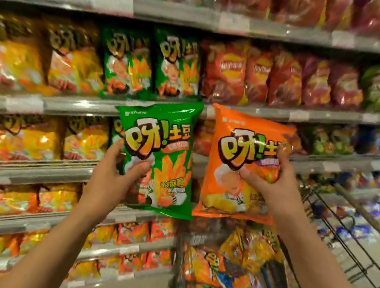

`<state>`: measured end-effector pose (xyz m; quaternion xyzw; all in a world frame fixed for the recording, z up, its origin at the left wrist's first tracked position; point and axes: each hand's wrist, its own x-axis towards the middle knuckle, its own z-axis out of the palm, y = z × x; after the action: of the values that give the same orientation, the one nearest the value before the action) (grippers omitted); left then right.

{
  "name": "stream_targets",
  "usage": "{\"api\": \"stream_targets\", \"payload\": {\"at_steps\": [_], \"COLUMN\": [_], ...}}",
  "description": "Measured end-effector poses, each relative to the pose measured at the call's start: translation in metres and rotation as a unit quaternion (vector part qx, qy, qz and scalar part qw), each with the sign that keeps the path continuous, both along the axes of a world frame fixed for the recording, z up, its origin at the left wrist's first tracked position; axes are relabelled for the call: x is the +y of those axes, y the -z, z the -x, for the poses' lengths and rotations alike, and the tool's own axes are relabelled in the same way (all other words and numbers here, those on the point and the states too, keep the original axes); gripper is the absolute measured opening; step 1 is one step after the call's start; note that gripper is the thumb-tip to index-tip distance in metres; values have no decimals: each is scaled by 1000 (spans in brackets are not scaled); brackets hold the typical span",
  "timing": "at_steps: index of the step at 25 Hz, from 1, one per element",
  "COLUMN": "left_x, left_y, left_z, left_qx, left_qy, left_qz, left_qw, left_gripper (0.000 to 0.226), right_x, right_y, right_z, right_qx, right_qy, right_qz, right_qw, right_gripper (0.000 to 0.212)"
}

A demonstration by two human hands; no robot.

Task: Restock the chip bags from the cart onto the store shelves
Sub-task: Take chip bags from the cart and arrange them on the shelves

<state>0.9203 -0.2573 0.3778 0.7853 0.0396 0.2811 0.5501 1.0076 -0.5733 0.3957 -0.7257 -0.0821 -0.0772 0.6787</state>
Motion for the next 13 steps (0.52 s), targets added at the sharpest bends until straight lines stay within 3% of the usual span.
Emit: {"api": "stream_targets", "payload": {"at_steps": [6,13], "left_x": [38,61], "left_y": [-49,-118], "left_z": [14,-12], "left_qx": [-38,-70], "left_qy": [-40,-39], "left_qz": [-5,1], "left_qw": [998,997], "left_gripper": [35,47], "right_x": [51,79], "right_y": [-58,-118], "right_z": [-9,-51], "right_qx": [-78,-113], "right_qy": [-52,-50], "right_qz": [2,-20], "right_qw": [996,992], "right_gripper": [103,112]}}
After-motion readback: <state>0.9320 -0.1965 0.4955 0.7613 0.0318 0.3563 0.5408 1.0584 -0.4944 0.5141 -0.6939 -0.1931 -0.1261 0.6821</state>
